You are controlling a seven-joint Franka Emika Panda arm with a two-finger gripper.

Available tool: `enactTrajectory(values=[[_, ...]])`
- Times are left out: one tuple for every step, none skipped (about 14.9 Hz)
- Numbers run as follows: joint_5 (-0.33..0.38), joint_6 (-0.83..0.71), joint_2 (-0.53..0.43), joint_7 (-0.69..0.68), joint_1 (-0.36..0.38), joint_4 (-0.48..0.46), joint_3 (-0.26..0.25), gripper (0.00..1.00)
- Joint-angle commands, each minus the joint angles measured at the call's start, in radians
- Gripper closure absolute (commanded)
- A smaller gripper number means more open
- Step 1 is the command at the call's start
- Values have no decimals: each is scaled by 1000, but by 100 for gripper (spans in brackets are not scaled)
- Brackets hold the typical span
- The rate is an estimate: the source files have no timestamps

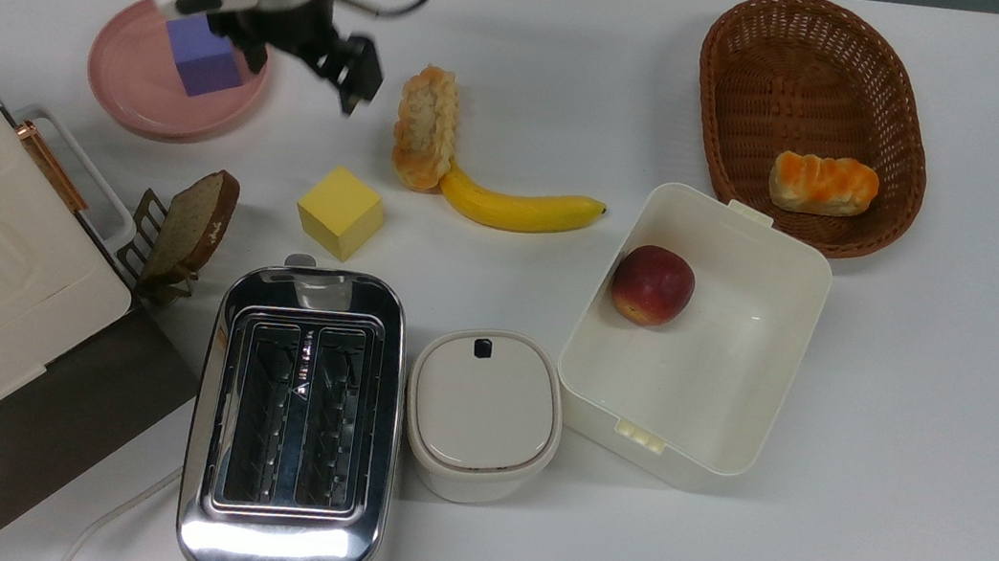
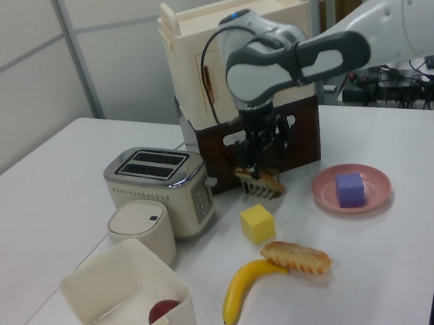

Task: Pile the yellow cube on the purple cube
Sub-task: 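Move the gripper over the yellow cube and lower it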

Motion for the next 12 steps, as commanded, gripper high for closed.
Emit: enactTrajectory(values=[[-6,49,64,116,13,-32,-6,0],[-6,55,78,116,15,-32,-6,0],[-4,74,107,116,21,-32,-6,0],[-1,112,133,117,22,-34,-4,0],[-1,144,159,116,25,-35,-1,0],[-1,169,176,116,30,-37,-1,0],[-1,207,201,116,42,-37,-1,0],[-1,222,213,116,44,-38,-1,0],[2,245,228,119,45,-39,0,0],[4,267,231,130,48,-39,2,0],[2,270,236,137,50,-37,2,0],[4,270,236,137,50,-37,2,0]])
